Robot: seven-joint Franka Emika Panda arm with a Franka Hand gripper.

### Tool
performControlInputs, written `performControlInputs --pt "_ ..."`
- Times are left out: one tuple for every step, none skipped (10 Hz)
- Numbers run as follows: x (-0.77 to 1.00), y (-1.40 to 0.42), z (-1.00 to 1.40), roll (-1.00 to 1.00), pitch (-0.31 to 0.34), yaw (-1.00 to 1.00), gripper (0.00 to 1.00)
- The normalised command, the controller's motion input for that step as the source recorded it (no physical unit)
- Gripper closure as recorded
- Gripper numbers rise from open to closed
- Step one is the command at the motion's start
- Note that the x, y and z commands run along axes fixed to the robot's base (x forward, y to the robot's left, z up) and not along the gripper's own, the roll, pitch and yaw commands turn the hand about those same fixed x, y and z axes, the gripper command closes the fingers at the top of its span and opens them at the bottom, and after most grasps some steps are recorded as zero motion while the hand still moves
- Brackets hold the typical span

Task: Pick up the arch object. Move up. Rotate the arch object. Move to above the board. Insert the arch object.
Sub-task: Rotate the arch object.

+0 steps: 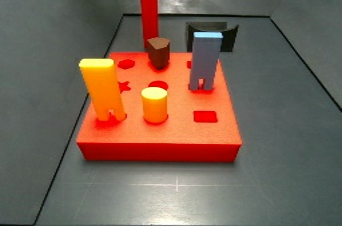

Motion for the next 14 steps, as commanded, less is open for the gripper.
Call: performControlInputs --pt "0.03 0.0 -0.01 0.0 0.025 1.0 0.0" --pt "0.03 0.0 -0.01 0.0 0.027 1.0 0.0" --pt "0.03 0.0 -0.01 0.0 0.029 1.0 0.0" --pt "0.03 0.0 -0.01 0.0 0.034 1.0 0.0" --pt "0.03 0.0 -0.01 0.0 0.036 1.0 0.0" --pt "0.03 0.0 -0.01 0.0 0.042 1.0 0.0" --pt "0.03 0.0 -0.01 0.0 0.045 1.0 0.0" --pt "0.03 0.0 -0.01 0.0 0.055 1.0 0.0" --pt "0.03 0.0 -0.01 0.0 0.07 1.0 0.0" --pt "0.03 0.0 -0.01 0.0 0.081 0.9 0.0" --pt "0.03 0.0 -0.01 0.0 0.08 0.73 0.0" --pt "0.03 0.0 -0.01 0.0 0.079 0.43 0.0" --pt "0.03 0.0 0.0 0.0 0.078 0.28 0.0" --pt "0.0 0.0 -1.0 0.0 0.078 0.14 0.0"
